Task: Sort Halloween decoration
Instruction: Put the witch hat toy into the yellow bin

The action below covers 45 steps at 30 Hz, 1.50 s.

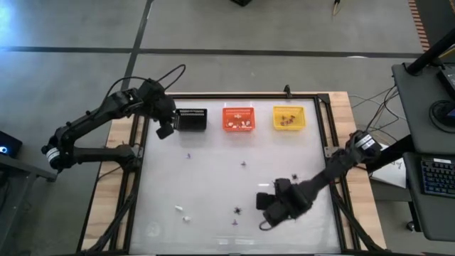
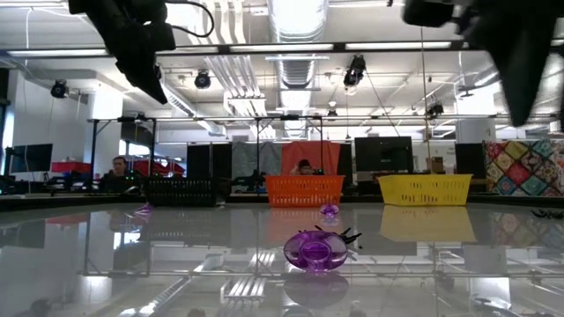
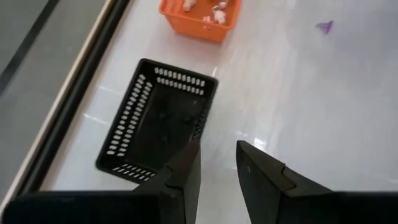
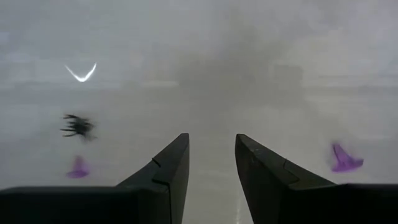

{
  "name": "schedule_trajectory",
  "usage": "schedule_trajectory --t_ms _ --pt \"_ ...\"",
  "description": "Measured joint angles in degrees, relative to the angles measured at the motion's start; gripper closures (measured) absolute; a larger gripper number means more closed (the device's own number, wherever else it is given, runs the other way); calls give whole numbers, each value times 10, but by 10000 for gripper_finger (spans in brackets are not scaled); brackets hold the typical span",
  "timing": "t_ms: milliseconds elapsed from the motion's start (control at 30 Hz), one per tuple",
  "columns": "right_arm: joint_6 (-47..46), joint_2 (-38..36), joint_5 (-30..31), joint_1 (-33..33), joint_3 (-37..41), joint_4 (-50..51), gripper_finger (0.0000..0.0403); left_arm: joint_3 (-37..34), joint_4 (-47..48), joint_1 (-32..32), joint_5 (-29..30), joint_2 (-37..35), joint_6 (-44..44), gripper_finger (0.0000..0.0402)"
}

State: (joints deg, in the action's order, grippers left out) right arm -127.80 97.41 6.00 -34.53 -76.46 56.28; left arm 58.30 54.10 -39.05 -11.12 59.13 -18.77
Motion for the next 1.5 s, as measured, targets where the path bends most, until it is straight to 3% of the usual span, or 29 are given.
schedule_trajectory --t_ms 267,500,1200,1500 --pt "-27 22 -14 -42 3 -17 284 -8 0 0 -5 0 0 316" --pt "-28 33 -93 -58 3 -10 284 -8 0 0 -5 1 0 316" --pt "-42 70 -96 -110 15 49 284 -8 1 0 -5 2 18 316" --pt "-44 102 -129 -111 16 52 284 -8 2 0 -5 2 22 316"
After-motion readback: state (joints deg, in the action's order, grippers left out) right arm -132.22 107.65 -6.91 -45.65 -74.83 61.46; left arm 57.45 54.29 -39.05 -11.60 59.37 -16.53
